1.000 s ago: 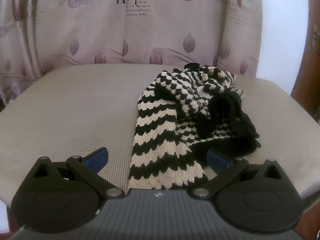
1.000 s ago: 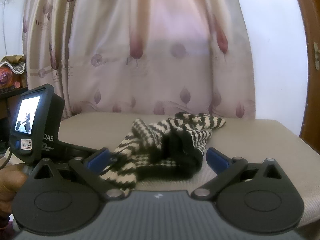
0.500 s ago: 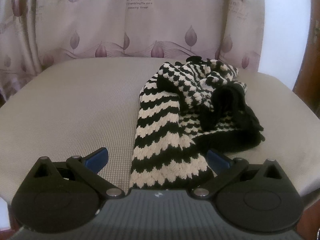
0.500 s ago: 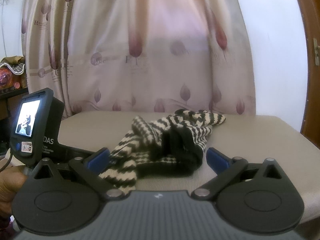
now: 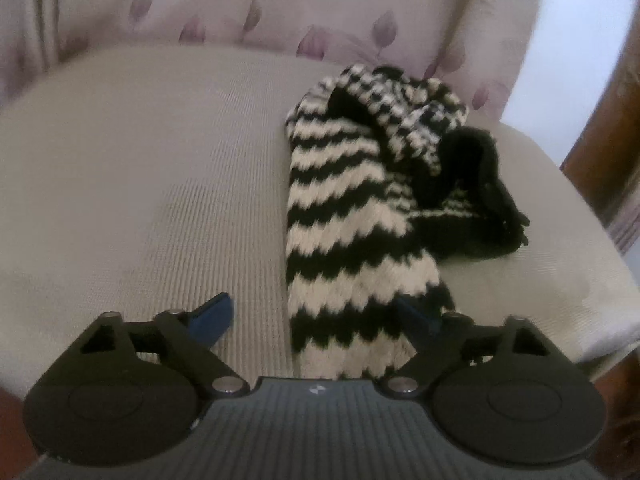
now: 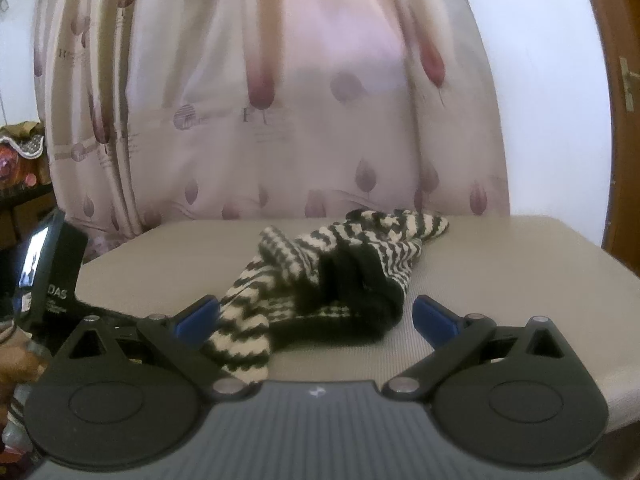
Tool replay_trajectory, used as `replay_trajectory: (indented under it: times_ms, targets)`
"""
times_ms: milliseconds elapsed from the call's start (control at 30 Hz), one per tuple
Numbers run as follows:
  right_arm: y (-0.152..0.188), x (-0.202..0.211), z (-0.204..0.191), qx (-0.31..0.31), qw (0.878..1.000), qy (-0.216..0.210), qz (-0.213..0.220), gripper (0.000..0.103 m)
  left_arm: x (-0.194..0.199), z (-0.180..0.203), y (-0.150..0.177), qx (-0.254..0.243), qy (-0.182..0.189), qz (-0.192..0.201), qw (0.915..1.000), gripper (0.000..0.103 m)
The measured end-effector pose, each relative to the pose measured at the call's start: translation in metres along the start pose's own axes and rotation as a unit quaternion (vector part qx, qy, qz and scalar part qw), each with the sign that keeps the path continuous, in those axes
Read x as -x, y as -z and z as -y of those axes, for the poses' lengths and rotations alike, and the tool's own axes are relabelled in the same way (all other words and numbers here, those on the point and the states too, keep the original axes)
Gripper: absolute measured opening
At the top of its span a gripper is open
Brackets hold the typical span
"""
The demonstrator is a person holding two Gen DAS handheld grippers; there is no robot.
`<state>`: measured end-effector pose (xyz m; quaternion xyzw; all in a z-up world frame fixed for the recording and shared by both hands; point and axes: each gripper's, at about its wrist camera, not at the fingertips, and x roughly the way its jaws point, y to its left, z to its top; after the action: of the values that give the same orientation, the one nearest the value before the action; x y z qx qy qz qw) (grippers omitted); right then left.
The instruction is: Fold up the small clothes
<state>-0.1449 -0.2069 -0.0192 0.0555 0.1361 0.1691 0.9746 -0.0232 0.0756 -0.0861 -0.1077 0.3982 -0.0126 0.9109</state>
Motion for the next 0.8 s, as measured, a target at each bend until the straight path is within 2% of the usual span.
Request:
replay_trajectory:
  times_ms: [133, 200, 233, 267, 300, 333, 367, 500, 600, 700, 800]
  targets:
    - [0.000, -0.001, 0.001, 0.001, 1.000, 0.000, 0.000, 0.103, 0.000, 0.003, 0.002, -0.021, 0.012, 0.004, 0.9997, 0.084]
    - [0.001, -0.002, 0.003, -0.001, 1.000, 0.000, -0.002, 0.103, -0.001, 0.007, 0.003, -0.037, 0.015, 0.003, 0.9992, 0.081]
    - [0.001, -0.003, 0.003, -0.003, 1.000, 0.000, -0.003, 0.103, -0.002, 0.009, 0.004, -0.045, 0.012, 0.005, 0.9989, 0.070]
    - [0.001, -0.003, 0.004, -0.005, 1.000, 0.001, -0.004, 0.103, -0.002, 0.011, 0.005, -0.054, 0.009, 0.008, 0.9985, 0.052]
    - [0.002, -0.004, 0.006, -0.007, 1.000, 0.002, -0.005, 0.103, -0.002, 0.013, 0.005, -0.059, 0.010, 0.007, 0.9982, 0.043]
    - [0.002, -0.005, 0.007, -0.009, 1.000, 0.003, -0.005, 0.103, -0.002, 0.013, 0.004, -0.060, 0.014, 0.004, 0.9981, 0.019]
    - [0.002, -0.005, 0.008, -0.011, 1.000, 0.004, -0.007, 0.103, -0.002, 0.011, 0.004, -0.052, 0.029, -0.003, 0.9982, 0.008]
    - [0.003, -0.009, 0.013, -0.021, 1.000, 0.007, -0.012, 0.103, -0.002, 0.004, 0.001, -0.025, 0.044, -0.007, 0.9987, 0.008]
    - [0.002, -0.010, 0.015, -0.022, 1.000, 0.009, -0.016, 0.103, 0.007, -0.003, -0.013, -0.009, 0.039, 0.005, 0.9992, 0.008]
    - [0.001, -0.012, 0.017, -0.021, 1.000, 0.013, -0.018, 0.103, 0.031, -0.014, -0.041, 0.000, 0.008, 0.056, 0.9984, 0.008]
    - [-0.001, -0.016, 0.020, -0.024, 0.999, 0.015, -0.020, 0.103, 0.063, -0.027, -0.078, -0.003, -0.038, 0.118, 0.9923, 0.008]
